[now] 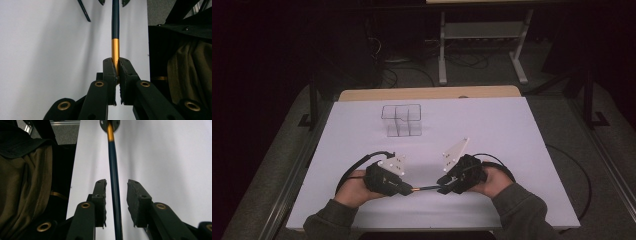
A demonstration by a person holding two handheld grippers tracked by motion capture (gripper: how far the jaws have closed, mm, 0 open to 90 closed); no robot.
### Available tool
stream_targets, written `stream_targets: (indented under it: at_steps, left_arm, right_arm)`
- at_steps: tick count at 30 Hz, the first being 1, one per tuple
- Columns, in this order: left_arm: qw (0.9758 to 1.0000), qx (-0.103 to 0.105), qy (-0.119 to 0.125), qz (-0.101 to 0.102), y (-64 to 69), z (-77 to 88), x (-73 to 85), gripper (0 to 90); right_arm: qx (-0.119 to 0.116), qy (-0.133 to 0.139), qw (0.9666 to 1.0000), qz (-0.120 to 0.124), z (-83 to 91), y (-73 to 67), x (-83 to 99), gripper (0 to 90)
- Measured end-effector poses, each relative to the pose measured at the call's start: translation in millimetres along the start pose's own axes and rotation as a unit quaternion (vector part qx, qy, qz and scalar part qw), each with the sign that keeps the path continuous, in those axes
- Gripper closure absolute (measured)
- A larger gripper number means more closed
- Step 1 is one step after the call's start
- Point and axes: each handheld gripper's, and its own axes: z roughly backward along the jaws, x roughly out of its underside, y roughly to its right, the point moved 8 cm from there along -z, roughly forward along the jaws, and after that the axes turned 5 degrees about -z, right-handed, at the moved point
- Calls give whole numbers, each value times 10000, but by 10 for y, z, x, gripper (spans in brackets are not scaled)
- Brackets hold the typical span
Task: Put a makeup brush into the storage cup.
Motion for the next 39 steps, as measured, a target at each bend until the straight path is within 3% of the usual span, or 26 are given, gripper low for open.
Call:
stream_targets:
  at_steps: [9,16,20,25,26,29,39]
  left_arm:
    - [9998,-103,-143,-94,20,-19,-39,843]
    - [9996,-154,-173,-167,8,-3,-36,843]
    - [9996,-127,-183,-190,3,-8,-34,843]
    - [9998,-79,-129,-142,0,6,-34,831]
    - [10000,-53,-63,-34,11,4,-39,828]
    - [10000,-75,-9,23,-5,25,-36,759]
    - [9996,-157,79,217,-55,65,3,678]
  right_arm:
    - [-126,-263,9993,217,-168,-64,-248,695]
    - [-214,-401,9987,228,-282,-44,-289,813]
    - [-234,-401,9987,227,-288,-51,-285,816]
    - [-252,-291,9991,184,-288,-49,-274,819]
    - [-248,-287,9991,166,-286,-51,-270,820]
    - [-202,-225,9994,169,-269,-54,-259,820]
    - [-126,278,9995,-25,-150,1,-155,820]
